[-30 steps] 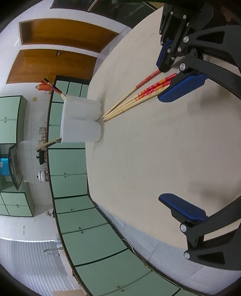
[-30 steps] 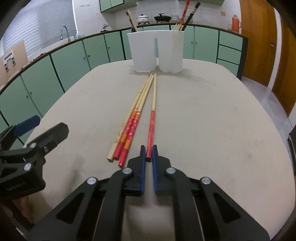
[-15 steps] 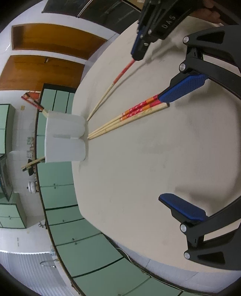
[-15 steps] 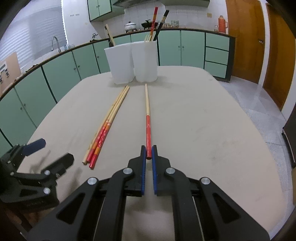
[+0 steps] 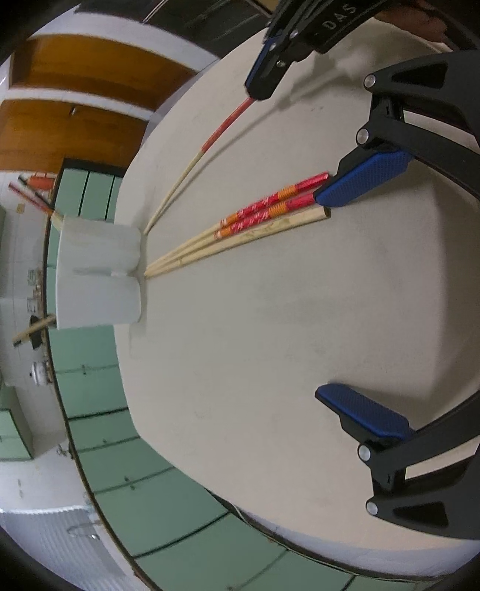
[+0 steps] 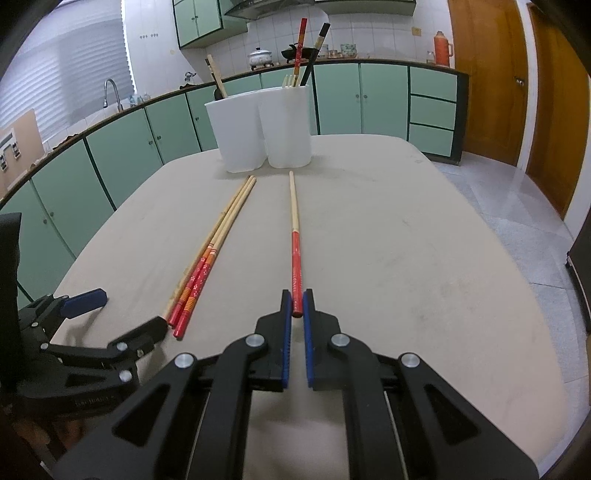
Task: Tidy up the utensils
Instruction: 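Grasp a plain wooden chopstick with the left tool while the right holds its chopstick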
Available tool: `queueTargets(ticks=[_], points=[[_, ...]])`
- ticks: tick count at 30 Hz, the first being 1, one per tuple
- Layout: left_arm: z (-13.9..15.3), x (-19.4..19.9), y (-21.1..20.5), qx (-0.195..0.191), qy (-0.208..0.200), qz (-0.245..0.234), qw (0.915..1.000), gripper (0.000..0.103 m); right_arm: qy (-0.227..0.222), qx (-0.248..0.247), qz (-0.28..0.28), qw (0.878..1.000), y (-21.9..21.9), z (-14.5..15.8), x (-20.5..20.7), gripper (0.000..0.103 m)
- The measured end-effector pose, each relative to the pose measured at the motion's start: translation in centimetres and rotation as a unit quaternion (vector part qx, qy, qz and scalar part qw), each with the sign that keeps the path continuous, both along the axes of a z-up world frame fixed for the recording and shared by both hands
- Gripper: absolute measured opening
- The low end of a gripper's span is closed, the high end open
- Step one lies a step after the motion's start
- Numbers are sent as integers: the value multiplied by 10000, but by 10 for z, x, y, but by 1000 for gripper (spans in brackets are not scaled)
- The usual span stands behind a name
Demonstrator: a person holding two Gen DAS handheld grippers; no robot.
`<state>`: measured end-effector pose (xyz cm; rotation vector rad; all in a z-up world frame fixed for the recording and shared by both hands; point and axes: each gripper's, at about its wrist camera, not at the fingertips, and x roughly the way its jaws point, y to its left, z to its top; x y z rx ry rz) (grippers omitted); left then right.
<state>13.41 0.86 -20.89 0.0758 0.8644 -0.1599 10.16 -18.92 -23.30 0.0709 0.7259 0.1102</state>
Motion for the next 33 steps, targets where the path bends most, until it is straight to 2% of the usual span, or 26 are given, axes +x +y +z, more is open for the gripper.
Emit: queueTargets(ticks=[6, 16, 20, 24, 27, 33], points=[[4, -1, 14, -92, -111, 316, 9994, 92, -37, -16, 16, 10000, 1, 2, 0, 5], [4, 1, 4, -217, -125, 167, 9995, 80, -77, -65, 36, 9999, 4, 2, 0, 5], [4, 0, -1, -130, -145, 158, 9997, 69, -80, -38, 32, 10000, 2, 2, 0, 5], [4, -1, -8, -118, -162, 136, 9997, 65, -130, -1, 24, 9999, 1, 4, -1, 5], [3, -2, -15, -90, -186, 80, 9998, 57, -193, 15, 15, 9998, -2, 7, -2, 5], [3, -3, -26, -33, -283, -7, 9996, 30, -253, 84, 9, 9996, -7, 10, -4, 5]])
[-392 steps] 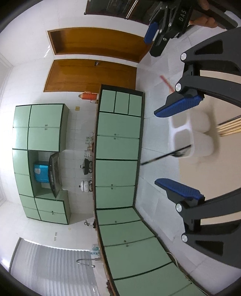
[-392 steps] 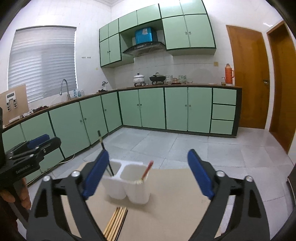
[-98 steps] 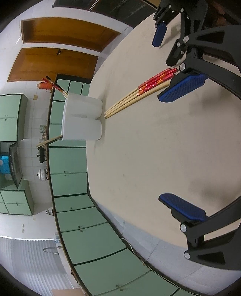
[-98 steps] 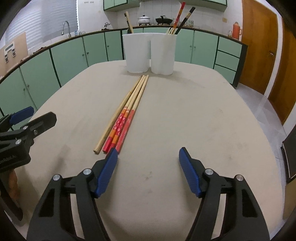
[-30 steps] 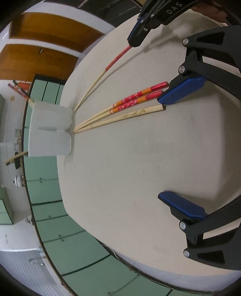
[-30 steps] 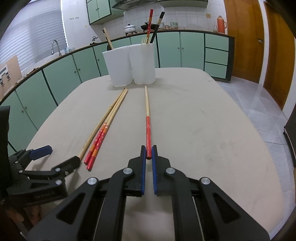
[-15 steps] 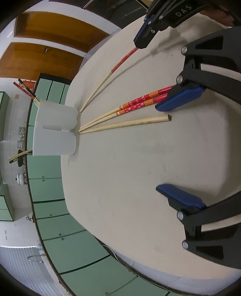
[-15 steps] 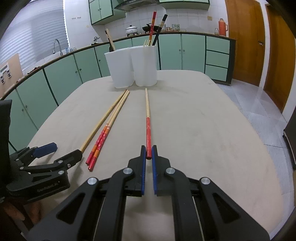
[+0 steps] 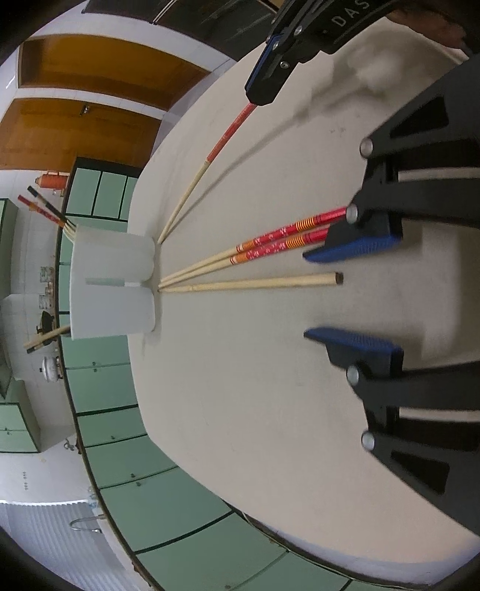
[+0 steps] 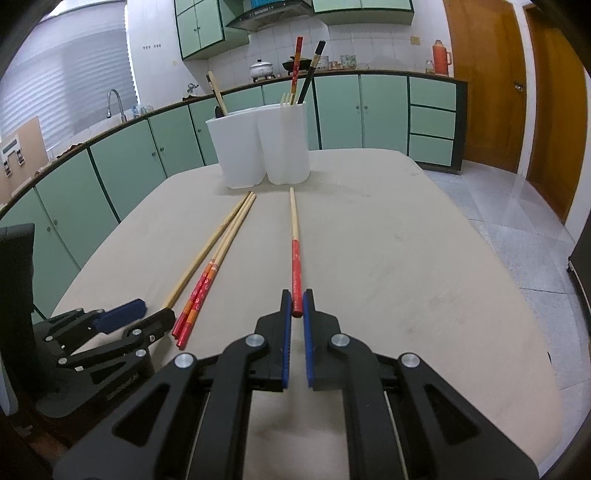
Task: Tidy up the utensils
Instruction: 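Grasp a plain wooden chopstick with the left tool while the right holds its chopstick, then lift both chopsticks and carry them over the white holder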
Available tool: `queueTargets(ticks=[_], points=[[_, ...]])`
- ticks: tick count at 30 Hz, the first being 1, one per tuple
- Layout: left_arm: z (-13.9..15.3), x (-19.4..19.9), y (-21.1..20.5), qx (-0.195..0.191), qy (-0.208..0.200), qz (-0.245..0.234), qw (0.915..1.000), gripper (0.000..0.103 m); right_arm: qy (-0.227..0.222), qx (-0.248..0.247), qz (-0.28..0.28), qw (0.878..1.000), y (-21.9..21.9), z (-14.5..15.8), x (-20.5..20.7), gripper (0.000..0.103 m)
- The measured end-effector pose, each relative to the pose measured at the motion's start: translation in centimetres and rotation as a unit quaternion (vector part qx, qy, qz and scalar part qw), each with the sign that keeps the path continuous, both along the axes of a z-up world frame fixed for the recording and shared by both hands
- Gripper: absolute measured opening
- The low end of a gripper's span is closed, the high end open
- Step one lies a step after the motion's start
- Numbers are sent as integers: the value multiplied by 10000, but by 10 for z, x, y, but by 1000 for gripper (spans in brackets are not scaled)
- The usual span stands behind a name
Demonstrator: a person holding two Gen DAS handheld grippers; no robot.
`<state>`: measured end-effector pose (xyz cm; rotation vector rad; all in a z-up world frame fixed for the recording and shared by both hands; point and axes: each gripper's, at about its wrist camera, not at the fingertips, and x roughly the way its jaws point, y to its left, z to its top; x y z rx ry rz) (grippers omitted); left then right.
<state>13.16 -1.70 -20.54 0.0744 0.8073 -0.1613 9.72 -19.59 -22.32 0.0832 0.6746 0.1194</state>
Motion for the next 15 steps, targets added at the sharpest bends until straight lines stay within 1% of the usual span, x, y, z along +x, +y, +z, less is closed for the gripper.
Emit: queueTargets(ticks=[2, 4, 8, 10, 15], points=[[0, 0, -2, 19, -35, -27, 10000, 16, -7, 24, 0, 10000, -2, 1, -1, 5], [0, 1, -2, -10, -32, -50, 10000, 6, -22, 32, -7, 10000, -2, 1, -3, 5], [1, 1, -4, 1, -31, -72, 10000, 6, -49, 23, -10, 10000, -3, 2, -5, 5], [4, 0, -2, -66, -16, -72, 10000, 6, -75, 5, -6, 10000, -3, 4, -6, 5], [21, -6, 2, -47, -237, -116, 9996, 6, -210, -81, 33, 9997, -1, 13, -9, 5]])
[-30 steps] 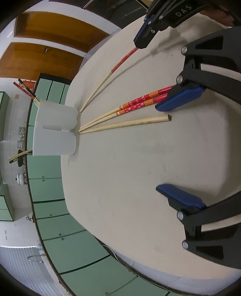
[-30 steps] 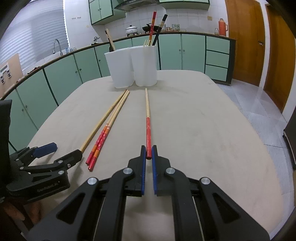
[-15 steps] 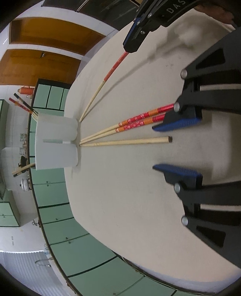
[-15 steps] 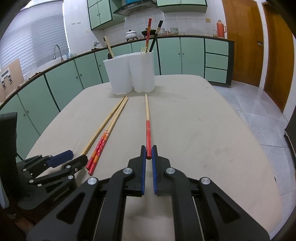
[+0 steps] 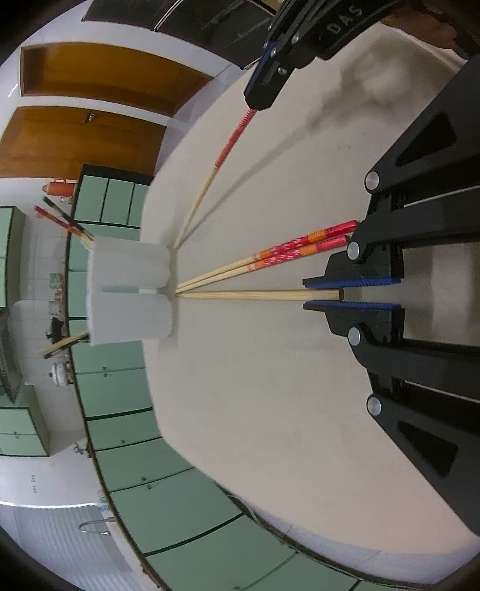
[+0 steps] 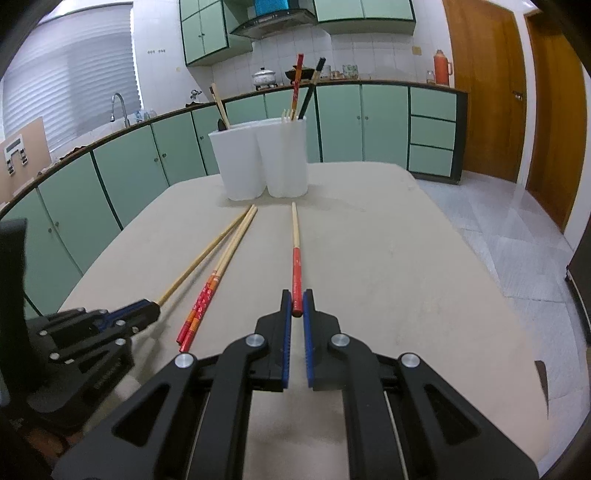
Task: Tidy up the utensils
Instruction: 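Lift both chopsticks and carry them over the white holder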
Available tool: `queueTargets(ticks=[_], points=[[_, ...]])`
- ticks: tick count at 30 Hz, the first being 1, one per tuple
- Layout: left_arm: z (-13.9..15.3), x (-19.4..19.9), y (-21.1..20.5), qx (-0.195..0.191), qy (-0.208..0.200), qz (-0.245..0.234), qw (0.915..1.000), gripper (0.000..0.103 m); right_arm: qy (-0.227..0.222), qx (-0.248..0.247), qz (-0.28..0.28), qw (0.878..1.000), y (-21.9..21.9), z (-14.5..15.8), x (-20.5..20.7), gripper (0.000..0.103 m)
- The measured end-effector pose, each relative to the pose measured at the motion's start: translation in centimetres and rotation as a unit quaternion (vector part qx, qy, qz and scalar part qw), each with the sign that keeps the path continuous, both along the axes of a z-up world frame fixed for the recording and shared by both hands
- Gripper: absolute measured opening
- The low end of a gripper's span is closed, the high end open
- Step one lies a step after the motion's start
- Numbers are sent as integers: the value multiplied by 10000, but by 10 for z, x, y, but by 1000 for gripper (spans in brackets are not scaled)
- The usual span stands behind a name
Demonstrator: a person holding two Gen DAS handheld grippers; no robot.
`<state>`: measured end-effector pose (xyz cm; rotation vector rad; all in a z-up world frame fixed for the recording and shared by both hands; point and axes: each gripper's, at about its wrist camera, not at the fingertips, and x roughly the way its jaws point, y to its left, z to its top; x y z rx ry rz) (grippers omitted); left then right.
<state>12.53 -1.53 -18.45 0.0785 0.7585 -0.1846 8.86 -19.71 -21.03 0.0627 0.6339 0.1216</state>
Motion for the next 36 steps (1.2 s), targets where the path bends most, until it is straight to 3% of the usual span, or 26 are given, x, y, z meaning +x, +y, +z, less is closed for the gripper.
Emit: queueTargets(ticks=[10, 17, 22, 29, 36], points=[[54, 0, 6, -142, -673, -70, 9976, 6, -315, -88, 44, 9995, -5, 30, 2, 5], [96, 18, 7, -233, -1180, -133, 9927, 6, -618, -62, 171, 9979, -11, 72, 15, 5], [121, 36, 7, -300, -1424, -187, 9892, 6, -558, 51, 379, 9977, -15, 107, 38, 5], [151, 62, 4, -399, -1546, -311, 9867, 6, -515, 273, 664, 9961, -22, 154, 73, 5], [173, 62, 5, -440, -1651, -498, 9840, 6, -592, 63, 1014, 9931, -11, 183, 86, 5]])
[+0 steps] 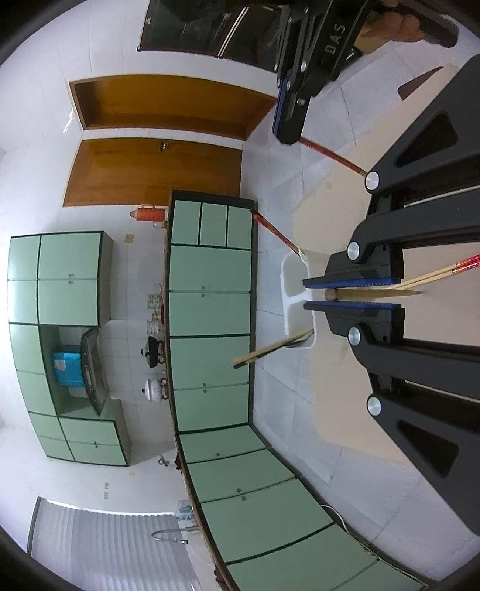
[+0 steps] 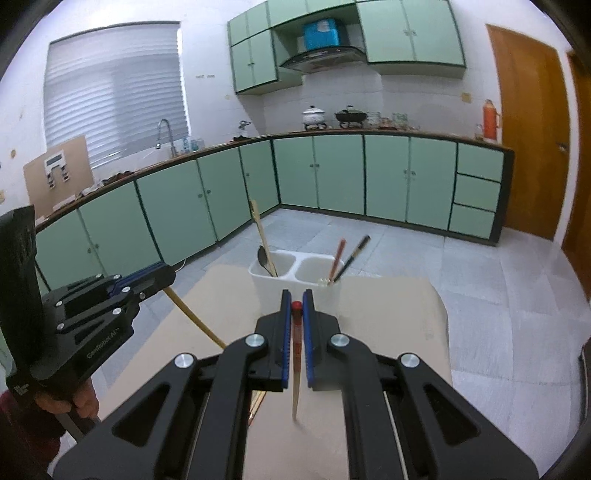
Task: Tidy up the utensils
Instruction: 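Lift both chopsticks and carry them over the white holder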
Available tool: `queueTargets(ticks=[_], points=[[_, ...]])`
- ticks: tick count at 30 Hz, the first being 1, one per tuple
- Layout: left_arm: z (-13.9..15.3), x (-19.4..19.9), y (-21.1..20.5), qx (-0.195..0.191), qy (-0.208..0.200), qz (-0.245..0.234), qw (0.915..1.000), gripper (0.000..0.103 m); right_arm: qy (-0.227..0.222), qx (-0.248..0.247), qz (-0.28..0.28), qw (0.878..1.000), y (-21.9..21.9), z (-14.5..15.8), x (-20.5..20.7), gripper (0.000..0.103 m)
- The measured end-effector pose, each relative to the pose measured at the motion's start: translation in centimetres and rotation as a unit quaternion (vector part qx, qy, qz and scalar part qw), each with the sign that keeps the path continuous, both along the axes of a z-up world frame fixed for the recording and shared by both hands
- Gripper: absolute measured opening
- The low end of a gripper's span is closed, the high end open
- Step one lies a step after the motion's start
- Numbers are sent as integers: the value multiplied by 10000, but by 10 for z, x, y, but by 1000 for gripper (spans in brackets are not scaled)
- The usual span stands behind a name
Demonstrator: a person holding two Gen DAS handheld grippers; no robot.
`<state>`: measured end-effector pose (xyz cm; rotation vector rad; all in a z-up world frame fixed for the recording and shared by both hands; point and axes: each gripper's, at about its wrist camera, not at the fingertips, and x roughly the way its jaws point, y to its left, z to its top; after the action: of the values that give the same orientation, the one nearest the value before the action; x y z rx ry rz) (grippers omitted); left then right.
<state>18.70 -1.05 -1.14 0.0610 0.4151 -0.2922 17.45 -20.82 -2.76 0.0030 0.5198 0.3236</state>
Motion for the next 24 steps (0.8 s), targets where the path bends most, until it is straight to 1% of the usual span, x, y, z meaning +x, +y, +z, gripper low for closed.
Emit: queueTargets(ticks=[6, 8, 13, 16, 19, 22, 24], points=[[17, -8, 7, -75, -114, -160, 9998, 6, -47, 22, 237, 9997, 5, 21, 6, 5], [23, -8, 9, -98, -177, -190, 9996, 6, -128, 6, 276, 9995, 7, 32, 10, 5], [48, 0, 10, -74, -492, -177, 9986, 6, -432, -8, 293, 9986, 10, 62, 24, 5], [66, 8, 10, -97, -728, -153, 9972, 6, -618, 68, 244, 9978, 8, 83, 36, 5], [84, 23, 10, -142, -970, -120, 9951, 6, -854, 39, 148, 9962, 9, 105, 52, 5], [97, 40, 7, -143, -1200, -52, 9927, 6, -969, 45, 82, 9953, 7, 116, 68, 5], [101, 55, 6, -196, -1251, -32, 9919, 6, -1018, 36, 25, 9948, 6, 120, 83, 5]])
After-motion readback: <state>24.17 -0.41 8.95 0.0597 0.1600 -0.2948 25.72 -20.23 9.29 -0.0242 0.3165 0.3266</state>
